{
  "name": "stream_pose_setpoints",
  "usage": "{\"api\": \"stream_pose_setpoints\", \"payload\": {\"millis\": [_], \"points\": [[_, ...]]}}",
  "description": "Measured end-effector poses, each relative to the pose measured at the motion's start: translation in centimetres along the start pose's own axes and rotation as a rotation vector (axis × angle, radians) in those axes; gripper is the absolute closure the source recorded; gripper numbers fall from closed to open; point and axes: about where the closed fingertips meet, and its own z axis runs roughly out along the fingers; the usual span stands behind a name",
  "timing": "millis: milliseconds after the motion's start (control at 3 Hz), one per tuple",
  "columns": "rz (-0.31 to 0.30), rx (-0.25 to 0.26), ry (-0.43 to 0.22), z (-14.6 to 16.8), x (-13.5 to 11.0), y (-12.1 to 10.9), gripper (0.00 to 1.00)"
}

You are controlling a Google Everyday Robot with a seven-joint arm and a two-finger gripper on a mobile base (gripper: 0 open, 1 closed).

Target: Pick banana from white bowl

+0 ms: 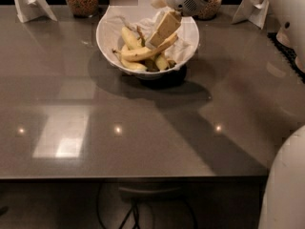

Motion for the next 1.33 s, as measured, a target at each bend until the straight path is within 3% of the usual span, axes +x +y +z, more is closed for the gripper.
{"api": "stream_pose_setpoints", "payload": {"millis": [333, 1000, 1333], "points": [[0.028, -0.025, -0.008, 1.2, 0.7, 0.5, 0.31], [0.029, -0.047, 0.019, 2.8, 1.7, 1.1, 0.30], [0.038, -0.064, 0.053, 3.5, 3.0, 1.2, 0.37]]}}
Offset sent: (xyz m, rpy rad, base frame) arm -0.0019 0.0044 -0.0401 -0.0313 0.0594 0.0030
